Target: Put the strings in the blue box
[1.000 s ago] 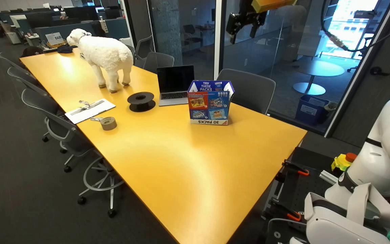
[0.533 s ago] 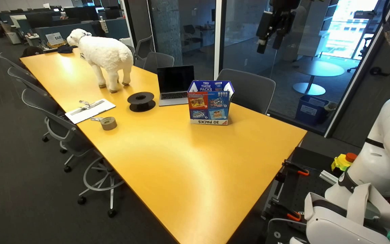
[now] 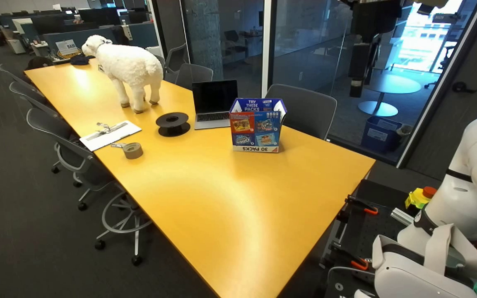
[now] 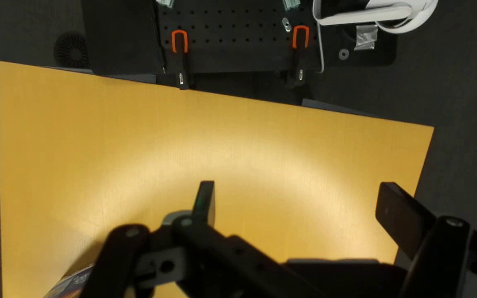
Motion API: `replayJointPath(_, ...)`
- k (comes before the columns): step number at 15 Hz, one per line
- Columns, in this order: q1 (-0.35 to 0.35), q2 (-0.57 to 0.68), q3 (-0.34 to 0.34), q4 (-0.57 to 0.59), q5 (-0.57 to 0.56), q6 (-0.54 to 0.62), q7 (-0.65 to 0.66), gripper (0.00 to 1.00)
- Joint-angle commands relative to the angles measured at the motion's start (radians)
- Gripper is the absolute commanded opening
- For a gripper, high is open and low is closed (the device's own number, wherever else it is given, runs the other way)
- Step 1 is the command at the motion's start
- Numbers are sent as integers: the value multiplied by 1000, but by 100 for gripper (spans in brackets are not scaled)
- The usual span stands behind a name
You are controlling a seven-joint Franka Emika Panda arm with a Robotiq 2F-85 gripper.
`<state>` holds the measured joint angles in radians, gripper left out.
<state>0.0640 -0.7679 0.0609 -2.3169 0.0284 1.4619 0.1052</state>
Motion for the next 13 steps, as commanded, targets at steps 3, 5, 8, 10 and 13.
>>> replayJointPath(3,-9,-55,5,-17,-6,-53,-31,100)
replayJointPath(5,-10,-30,10,-7,0,-45,-22,100)
replayJointPath(8,-10,-35,10,-13,0,-46,-22,100)
replayJointPath(10,-10,-35,10,-15,0,-46,-22,100)
replayJointPath(13,-10,-35,10,-15,0,-46,-22,100)
